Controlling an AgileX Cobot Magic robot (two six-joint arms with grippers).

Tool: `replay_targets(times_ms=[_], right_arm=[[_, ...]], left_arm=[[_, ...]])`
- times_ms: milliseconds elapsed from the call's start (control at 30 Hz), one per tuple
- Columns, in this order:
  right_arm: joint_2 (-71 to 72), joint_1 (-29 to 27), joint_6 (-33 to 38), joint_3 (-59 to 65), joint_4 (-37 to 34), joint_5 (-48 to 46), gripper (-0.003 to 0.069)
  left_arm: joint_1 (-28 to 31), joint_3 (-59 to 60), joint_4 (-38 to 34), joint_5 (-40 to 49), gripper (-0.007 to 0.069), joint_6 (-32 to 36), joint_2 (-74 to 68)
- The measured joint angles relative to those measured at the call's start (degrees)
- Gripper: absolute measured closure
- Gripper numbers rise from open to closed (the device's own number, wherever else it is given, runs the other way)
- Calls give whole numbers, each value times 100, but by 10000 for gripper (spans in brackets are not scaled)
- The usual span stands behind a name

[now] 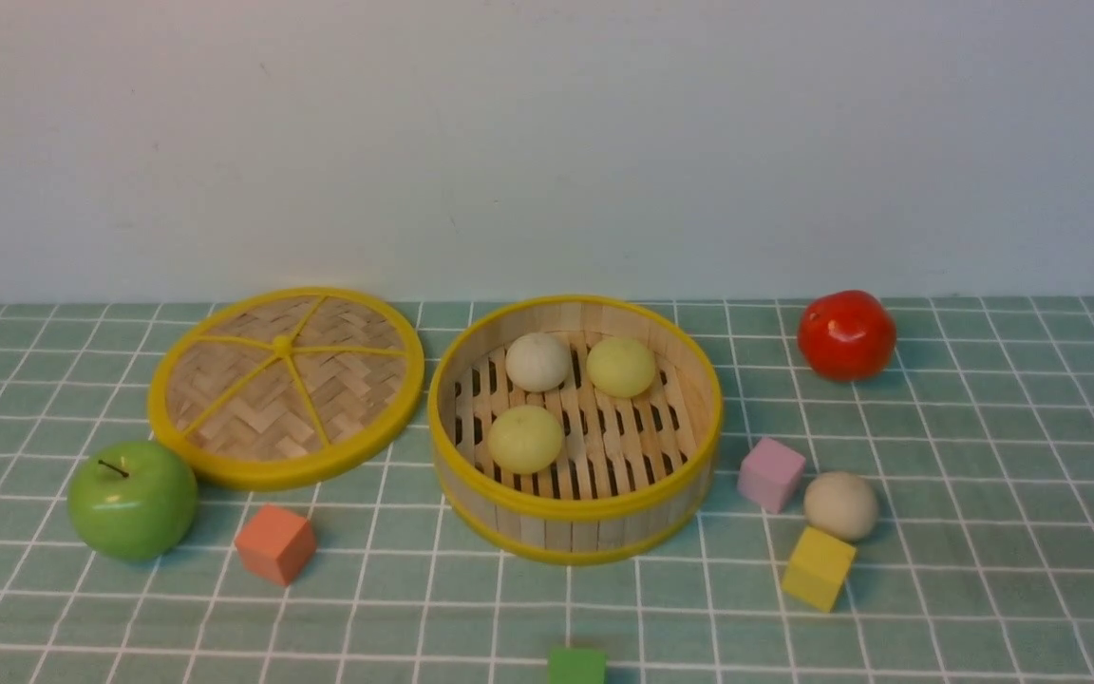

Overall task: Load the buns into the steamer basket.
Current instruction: Use the right arm to grab a steamed stuffed bun

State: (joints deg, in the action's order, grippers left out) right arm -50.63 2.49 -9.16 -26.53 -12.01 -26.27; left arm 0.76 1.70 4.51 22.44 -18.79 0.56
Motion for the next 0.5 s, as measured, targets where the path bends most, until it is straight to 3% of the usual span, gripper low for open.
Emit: replay_targets(times_ms=[500], right_arm=[[-957,0,657,-6,-146,-313,419]], left_arm=[[0,0,0,-5,588,0,0]])
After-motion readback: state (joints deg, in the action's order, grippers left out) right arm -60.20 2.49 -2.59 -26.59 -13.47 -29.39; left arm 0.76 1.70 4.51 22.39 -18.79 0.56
